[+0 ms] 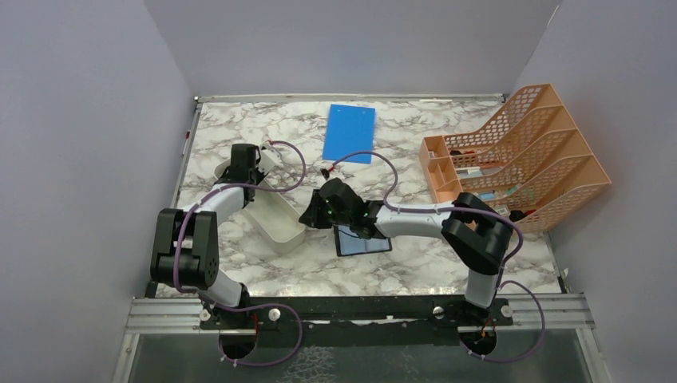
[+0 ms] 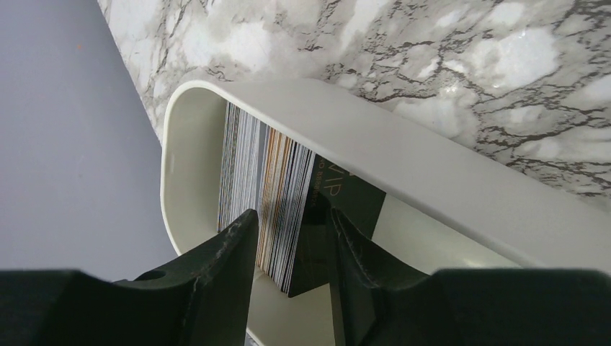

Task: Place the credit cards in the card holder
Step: Pick up the credit card from the storage box.

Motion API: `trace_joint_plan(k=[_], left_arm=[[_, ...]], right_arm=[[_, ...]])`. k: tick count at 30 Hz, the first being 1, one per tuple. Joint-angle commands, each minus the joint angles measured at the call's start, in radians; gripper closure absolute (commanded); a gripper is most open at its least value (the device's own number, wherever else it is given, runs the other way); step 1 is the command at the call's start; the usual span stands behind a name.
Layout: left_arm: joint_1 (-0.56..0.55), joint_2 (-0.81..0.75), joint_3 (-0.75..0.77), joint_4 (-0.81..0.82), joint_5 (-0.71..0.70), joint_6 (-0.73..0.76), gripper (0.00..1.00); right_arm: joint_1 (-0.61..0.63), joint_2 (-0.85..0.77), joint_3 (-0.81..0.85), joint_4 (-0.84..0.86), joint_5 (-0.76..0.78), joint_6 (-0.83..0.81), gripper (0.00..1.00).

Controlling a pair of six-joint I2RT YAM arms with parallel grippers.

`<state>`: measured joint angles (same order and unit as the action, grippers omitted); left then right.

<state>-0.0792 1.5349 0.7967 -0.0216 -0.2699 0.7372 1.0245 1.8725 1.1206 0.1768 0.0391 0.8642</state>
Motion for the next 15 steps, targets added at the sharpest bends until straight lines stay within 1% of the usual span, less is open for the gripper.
trace_joint_plan(k=[1,7,10,15], left_arm=[[0.017,-0.055,-0.003,0.006,0.008,-0.003,0.59],[0.008,-0.076,-0.016,0.006,0.047,0.005,0.65],[-0.003,-0.08,-0.024,0.003,0.073,0.004,0.67],[-0.021,-0.087,-0.019,-0.005,0.066,0.004,0.74]], right_arm=[[0.0,-0.079,-0.103,-0.146,0.089,-0.033,0.91],[0.002,-0.136,-0.18,-0.101,0.088,-0.036,0.9],[0.003,-0.136,-0.184,-0.099,0.078,-0.035,0.91],[0.018,-0.148,-0.197,-0.075,0.074,-0.037,0.91]])
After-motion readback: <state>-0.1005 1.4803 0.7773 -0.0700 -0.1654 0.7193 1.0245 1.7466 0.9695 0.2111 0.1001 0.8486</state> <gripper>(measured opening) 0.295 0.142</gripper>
